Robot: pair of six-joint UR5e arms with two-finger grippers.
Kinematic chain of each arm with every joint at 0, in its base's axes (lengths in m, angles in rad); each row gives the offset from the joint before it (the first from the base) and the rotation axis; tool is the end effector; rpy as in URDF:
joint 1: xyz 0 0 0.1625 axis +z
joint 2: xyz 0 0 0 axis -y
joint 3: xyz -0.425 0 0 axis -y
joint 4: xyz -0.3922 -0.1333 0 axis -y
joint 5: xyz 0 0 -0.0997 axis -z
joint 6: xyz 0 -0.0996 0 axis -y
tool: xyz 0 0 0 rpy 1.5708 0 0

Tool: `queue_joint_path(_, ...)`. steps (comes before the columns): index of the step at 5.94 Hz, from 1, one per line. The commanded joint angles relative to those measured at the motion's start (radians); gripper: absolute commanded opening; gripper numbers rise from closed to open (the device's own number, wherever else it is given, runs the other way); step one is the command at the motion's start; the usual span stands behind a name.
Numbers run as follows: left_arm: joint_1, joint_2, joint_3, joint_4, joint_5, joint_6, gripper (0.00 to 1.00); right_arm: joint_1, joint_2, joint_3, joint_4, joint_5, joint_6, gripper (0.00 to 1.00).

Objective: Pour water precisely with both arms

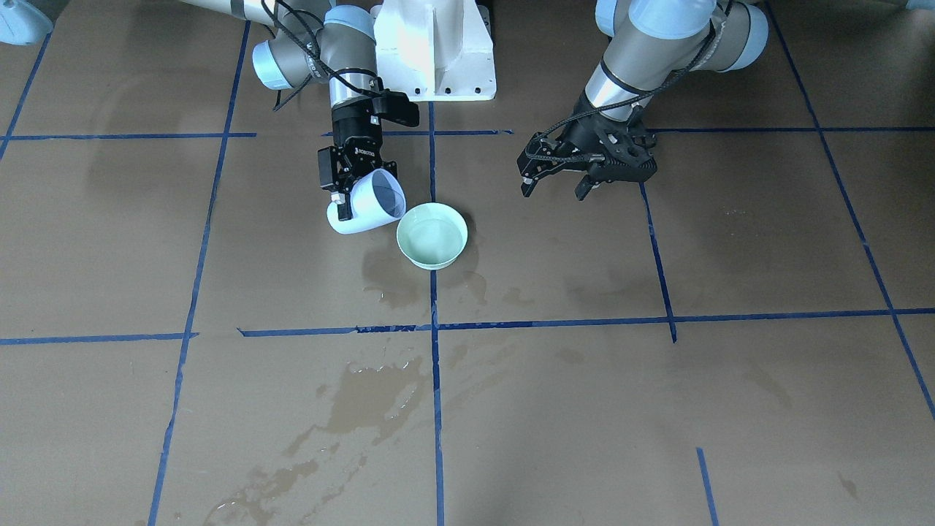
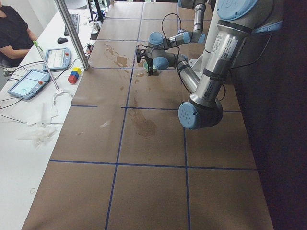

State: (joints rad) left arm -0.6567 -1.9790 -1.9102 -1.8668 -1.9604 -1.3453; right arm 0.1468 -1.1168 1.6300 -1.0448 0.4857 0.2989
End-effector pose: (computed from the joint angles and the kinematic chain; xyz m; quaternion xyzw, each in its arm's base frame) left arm 0.4059 -0.4334 0.2461 0.0570 0.5139 -0.0877 0.8515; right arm -0.5796 -0.3095 0.2895 0.6170 -0.0307 -0.1796 0.7655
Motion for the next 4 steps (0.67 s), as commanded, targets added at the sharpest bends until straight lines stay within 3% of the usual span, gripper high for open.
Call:
queue_joint_path(1, 0.0, 0.0, 0.0, 0.0, 0.0, 0.0, 1.0, -0.003, 0.006, 0.001, -0.029, -0.001, -0.076, 0.04)
queue_joint_path(4, 0.0, 0.0, 0.002, 0.0, 0.002, 0.0, 1.0, -0.003, 0.017, 0.002, -0.063, -0.001, -0.148, 0.04)
